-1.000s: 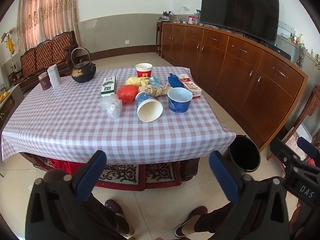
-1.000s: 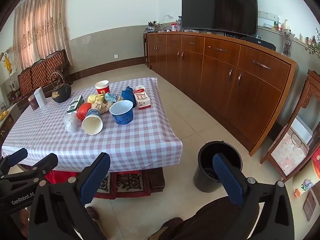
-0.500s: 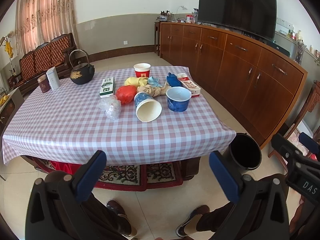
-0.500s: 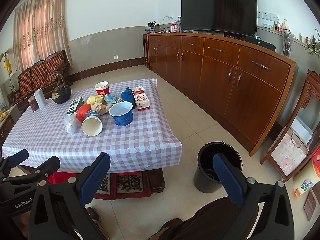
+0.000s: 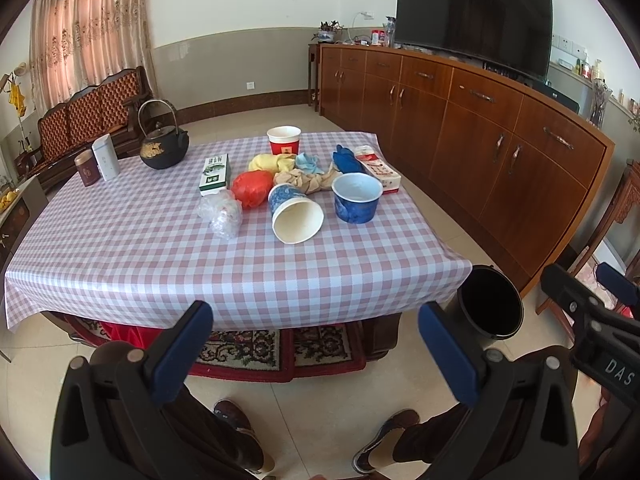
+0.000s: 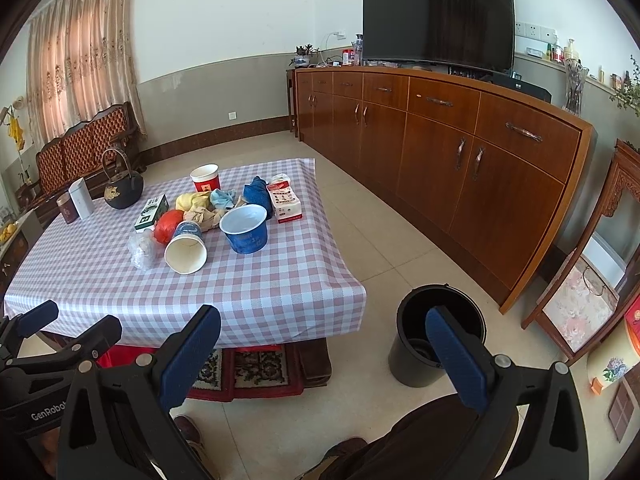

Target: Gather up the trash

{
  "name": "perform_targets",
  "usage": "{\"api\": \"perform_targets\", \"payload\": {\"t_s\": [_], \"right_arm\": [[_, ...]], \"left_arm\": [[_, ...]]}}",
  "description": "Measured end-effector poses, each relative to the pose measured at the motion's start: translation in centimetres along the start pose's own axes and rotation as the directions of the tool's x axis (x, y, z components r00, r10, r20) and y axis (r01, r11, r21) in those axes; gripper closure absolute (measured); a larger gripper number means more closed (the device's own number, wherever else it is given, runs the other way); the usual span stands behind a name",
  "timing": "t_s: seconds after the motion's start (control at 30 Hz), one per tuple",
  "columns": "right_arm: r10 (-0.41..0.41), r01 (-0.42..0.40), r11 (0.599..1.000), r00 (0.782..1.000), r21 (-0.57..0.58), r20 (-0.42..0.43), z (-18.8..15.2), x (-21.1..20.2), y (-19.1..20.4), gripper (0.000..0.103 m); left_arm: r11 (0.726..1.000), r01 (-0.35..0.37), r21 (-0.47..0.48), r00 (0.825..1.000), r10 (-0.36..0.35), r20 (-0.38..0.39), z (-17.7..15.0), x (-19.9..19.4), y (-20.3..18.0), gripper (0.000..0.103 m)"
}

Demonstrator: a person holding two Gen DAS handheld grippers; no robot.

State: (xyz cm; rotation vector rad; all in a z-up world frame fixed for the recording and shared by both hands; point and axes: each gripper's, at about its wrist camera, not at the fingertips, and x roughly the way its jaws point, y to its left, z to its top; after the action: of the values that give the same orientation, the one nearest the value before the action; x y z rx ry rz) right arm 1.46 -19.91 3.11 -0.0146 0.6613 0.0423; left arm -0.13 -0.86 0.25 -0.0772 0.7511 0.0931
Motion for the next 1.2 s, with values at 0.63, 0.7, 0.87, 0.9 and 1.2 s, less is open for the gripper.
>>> {"api": "perform_targets", "payload": {"t_s": [0.63,0.7,0.87,0.9,1.2], "right_arm": [[-0.005,0.005,1.000,1.000,0.001,-0.001,-0.01,0.15,0.10,0.000],[-0.004,0.004,1.000,1.000,0.000,-0.001,-0.03,0.13,0.09,0.000],[-0.005,0.005,1.000,1.000,-0.001,-0.001,-0.05,0.15,0.13,0.000],[-0.004,0.004,1.000,1.000,0.000,-0.002,-0.05,0.18,0.13,0.000],[-0.002,0.002,1.000,1.000,0.002,0.001,-0.04,0.14,0.16,0.000]], "left_arm": [[1.000,-0.004,-0.001,1.000,0.004,-0.001,-0.32,-0.04,0.54,0.000],[1.000,-0.005,-0.001,1.000,0.005,0.000,-0.32,-0.03,0.53,0.000],[1.000,-0.004,0.000,1.000,0.004,-0.001,-0.32,-0.02,0.54,0.000],[1.000,-0.005,0.000,1.000,0.005,-0.001,-0.30,0.01,0.57,0.000],[1.000,-0.009,-0.014,1.000,0.009,0.011,-0.27,-0.02,0.78,0.000]]}}
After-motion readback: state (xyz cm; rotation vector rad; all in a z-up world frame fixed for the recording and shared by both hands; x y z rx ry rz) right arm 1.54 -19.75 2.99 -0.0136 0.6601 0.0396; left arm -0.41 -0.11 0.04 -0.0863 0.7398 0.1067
